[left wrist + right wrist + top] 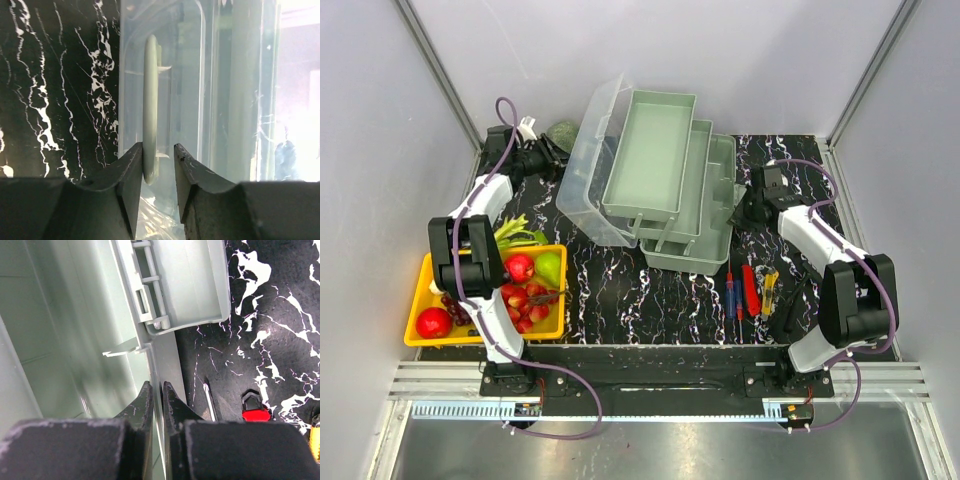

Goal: Pack the tool kit

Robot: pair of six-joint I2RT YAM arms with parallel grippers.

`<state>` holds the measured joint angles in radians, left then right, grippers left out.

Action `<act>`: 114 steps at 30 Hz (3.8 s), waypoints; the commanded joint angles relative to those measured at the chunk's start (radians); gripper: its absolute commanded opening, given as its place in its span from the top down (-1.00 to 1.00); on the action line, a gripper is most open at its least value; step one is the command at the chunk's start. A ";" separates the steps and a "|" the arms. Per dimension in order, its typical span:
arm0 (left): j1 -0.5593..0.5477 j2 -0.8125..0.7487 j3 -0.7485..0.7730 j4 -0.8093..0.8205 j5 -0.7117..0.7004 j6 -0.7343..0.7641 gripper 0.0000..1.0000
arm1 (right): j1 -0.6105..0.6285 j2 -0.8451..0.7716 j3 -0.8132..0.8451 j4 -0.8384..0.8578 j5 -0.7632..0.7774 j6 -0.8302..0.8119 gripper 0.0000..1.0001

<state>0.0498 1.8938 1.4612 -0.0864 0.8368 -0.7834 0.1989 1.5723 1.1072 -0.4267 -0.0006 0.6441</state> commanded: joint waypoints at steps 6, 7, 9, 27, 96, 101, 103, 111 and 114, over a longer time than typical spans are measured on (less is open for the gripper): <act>0.015 0.025 -0.018 0.017 -0.034 0.071 0.21 | -0.044 0.015 0.026 0.019 0.062 0.048 0.89; 0.015 0.027 -0.021 0.008 -0.039 0.079 0.20 | -0.046 0.018 0.026 0.022 0.062 0.046 0.88; 0.015 0.030 -0.021 -0.024 -0.065 0.108 0.18 | -0.046 0.020 0.028 0.025 0.056 0.048 0.88; 0.013 0.054 -0.107 -0.091 -0.264 0.245 0.19 | -0.049 0.043 0.005 0.054 0.027 0.057 0.86; 0.002 -0.432 0.320 -0.438 -0.203 0.334 -0.98 | -0.119 -0.426 -0.408 -0.288 -0.131 -0.012 -0.35; -0.016 -0.437 0.324 -0.437 -0.173 0.337 -0.98 | -0.116 -0.365 -0.443 -0.221 -0.136 0.003 -0.32; -0.016 -0.441 0.321 -0.437 -0.169 0.335 -0.98 | -0.116 -0.339 -0.423 -0.222 -0.116 0.011 -0.30; -0.018 -0.438 0.321 -0.437 -0.169 0.335 -0.98 | -0.116 -0.204 -0.360 -0.159 -0.015 -0.011 -0.29; -0.018 -0.438 0.321 -0.435 -0.169 0.337 -0.98 | -0.116 -0.153 -0.346 -0.141 0.022 -0.027 -0.28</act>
<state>0.0326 1.4929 1.7477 -0.5739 0.6403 -0.4431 0.0841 1.3556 0.7303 -0.6556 -0.0696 0.6388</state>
